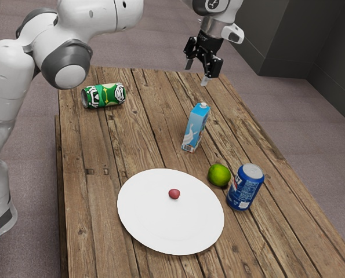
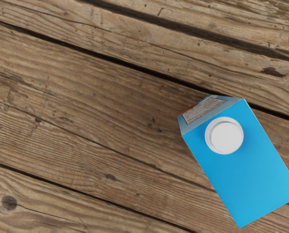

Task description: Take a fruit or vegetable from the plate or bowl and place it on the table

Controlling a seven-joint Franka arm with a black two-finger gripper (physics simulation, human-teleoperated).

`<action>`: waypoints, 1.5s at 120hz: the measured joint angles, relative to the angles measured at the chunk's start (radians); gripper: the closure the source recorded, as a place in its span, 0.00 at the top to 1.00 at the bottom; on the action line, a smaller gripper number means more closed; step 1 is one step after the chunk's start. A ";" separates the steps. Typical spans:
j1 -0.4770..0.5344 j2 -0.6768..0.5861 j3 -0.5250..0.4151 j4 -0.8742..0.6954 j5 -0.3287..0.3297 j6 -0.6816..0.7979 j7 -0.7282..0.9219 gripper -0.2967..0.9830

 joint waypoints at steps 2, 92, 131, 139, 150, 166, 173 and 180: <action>0.000 0.000 0.000 0.000 0.000 0.000 0.000 0.77; -0.794 -0.411 -0.035 -0.632 0.123 0.200 -0.212 0.77; -0.782 -0.511 -0.023 -0.949 0.208 0.531 -0.393 0.76; -0.783 -0.512 -0.007 -0.963 0.212 0.566 -0.421 0.75; -0.781 -0.512 0.033 -0.984 0.222 0.602 -0.453 0.75; -0.783 -0.504 0.068 -1.026 0.249 0.656 -0.490 0.74; -0.788 -0.493 0.071 -1.031 0.255 0.677 -0.504 0.74; -0.789 -0.479 0.072 -1.030 0.259 0.695 -0.516 0.73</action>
